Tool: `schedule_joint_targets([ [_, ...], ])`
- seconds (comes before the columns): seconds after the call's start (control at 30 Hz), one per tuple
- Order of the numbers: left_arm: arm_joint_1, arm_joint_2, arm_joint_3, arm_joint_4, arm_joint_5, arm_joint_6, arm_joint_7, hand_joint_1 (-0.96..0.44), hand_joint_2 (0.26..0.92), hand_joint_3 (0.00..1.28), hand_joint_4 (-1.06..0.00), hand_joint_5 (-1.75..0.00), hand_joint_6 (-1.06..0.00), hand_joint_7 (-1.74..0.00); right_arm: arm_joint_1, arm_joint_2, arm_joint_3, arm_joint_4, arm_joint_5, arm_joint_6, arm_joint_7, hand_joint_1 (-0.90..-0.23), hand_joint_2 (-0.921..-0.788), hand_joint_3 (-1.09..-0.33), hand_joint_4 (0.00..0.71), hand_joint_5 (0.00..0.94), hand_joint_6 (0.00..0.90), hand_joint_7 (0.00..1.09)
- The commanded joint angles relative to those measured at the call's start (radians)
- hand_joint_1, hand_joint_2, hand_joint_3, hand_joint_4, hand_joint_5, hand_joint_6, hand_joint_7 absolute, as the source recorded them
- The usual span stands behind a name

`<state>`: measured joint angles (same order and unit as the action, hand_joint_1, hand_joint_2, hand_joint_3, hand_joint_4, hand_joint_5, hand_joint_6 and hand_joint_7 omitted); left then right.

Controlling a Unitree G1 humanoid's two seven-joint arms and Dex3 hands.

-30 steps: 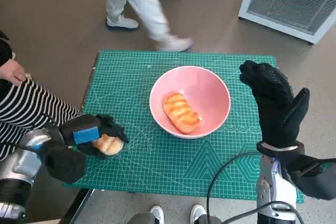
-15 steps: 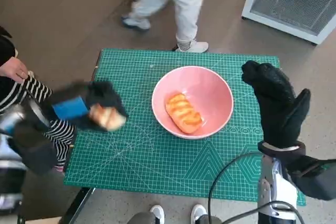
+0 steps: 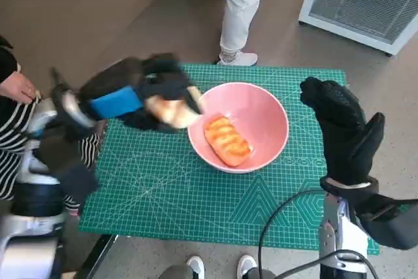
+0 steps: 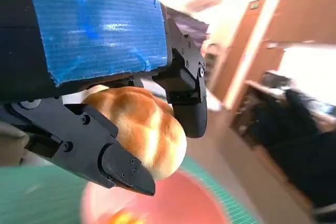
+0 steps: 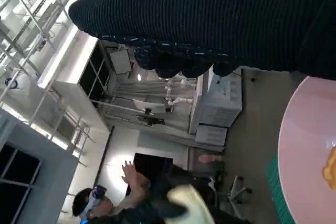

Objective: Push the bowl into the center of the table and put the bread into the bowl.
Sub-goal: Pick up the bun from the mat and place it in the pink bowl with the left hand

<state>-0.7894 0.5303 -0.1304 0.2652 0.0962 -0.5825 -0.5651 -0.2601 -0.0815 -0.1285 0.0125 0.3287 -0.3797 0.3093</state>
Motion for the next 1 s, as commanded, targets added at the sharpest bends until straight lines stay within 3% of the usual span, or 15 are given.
schedule_joint_targets([
  [0.03,-0.092,-0.063,-0.060,0.042,0.063,0.011,0.002,0.00,0.905,0.03,-0.74,-1.05,-0.71,-1.13,0.019,0.007,0.003,0.011,0.000,0.004,0.003,-0.669,-0.921,-0.649,0.156,0.001,0.044,0.47],
  [0.57,-0.285,-0.249,-0.229,0.480,0.286,-0.095,0.102,0.00,0.917,0.03,-0.71,-1.20,-0.71,-1.03,0.060,0.006,-0.010,-0.032,-0.004,0.011,-0.020,-0.664,-0.921,-0.650,0.168,0.006,0.045,0.47],
  [0.7,-0.312,-0.282,-0.256,0.580,0.317,-0.065,0.099,0.00,0.919,0.05,-0.69,-1.27,-0.70,-0.99,0.065,0.009,-0.010,-0.042,-0.001,0.023,-0.030,-0.665,-0.921,-0.650,0.172,0.007,0.060,0.48],
  [0.8,-0.323,-0.305,-0.276,0.624,0.326,0.047,0.033,0.00,0.920,0.10,-0.64,-1.26,-0.62,-1.13,0.072,0.011,-0.008,-0.054,-0.009,0.026,-0.039,-0.672,-0.921,-0.647,0.173,0.007,0.062,0.48],
  [0.83,-0.326,-0.309,-0.282,0.630,0.329,0.081,0.014,-0.02,0.904,0.09,-0.58,-1.02,-0.52,-0.90,0.074,0.011,-0.008,-0.058,-0.011,0.027,-0.041,-0.673,-0.921,-0.646,0.169,0.005,0.056,0.48],
  [0.87,-0.330,-0.314,-0.294,0.631,0.340,0.140,-0.019,-0.04,0.901,0.08,-0.59,-0.79,-0.50,-0.67,0.077,0.010,-0.008,-0.063,-0.013,0.027,-0.043,-0.674,-0.921,-0.646,0.167,0.003,0.052,0.47],
  [0.97,-0.328,-0.318,-0.314,0.608,0.361,0.254,-0.076,-0.11,0.880,0.04,-0.30,-0.27,-0.32,-0.25,0.082,0.009,-0.010,-0.072,-0.016,0.027,-0.048,-0.678,-0.921,-0.648,0.160,0.001,0.045,0.47],
  [1.0,-0.321,-0.316,-0.317,0.592,0.363,0.270,-0.084,-0.12,0.878,0.04,-0.27,-0.22,-0.30,-0.20,0.084,0.008,-0.010,-0.074,-0.017,0.026,-0.049,-0.678,-0.921,-0.649,0.160,0.001,0.045,0.47],
])
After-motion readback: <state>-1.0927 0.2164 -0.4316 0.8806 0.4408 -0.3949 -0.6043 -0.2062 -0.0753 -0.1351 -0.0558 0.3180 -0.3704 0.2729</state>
